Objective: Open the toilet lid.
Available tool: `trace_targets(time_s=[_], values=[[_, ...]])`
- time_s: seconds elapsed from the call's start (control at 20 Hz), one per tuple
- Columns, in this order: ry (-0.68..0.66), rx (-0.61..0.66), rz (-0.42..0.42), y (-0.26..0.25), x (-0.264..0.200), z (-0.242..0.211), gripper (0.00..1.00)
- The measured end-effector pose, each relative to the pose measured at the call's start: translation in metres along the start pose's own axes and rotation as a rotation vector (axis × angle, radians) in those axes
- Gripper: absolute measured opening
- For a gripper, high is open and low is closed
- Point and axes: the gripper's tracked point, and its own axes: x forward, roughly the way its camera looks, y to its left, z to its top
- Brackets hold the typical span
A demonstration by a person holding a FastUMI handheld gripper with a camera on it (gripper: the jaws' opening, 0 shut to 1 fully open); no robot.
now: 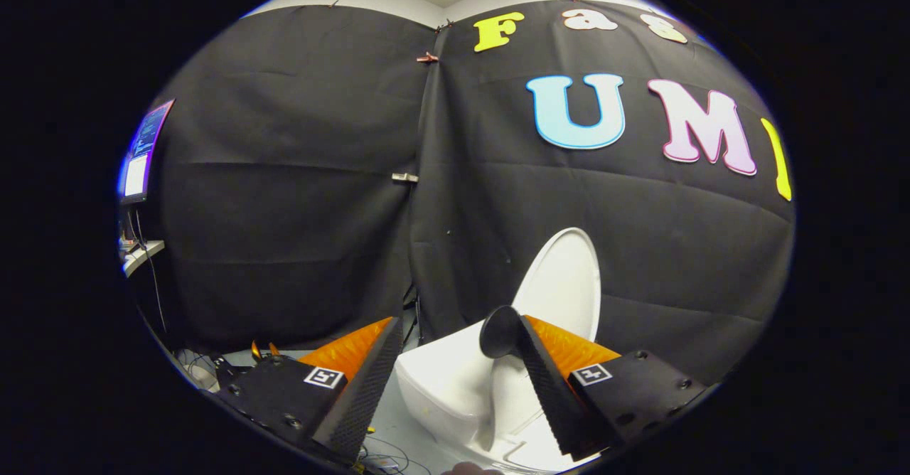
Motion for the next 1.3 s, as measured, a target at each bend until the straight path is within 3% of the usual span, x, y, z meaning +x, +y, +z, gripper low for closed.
trace_targets(time_s=[0.35,0.7,0.9,1.15,1.3], values=[[-0.133,0.062,-0.125,-0.077,-0.054,0.039,0.99],[-0.185,0.042,-0.421,-0.231,-0.151,0.034,0.98],[-0.193,0.118,-0.559,-0.296,-0.212,0.015,0.99],[-0.241,0.123,-0.668,-0.340,-0.264,0.007,0.98],[-0.244,0.083,-0.664,-0.349,-0.275,-0.001,0.98]])
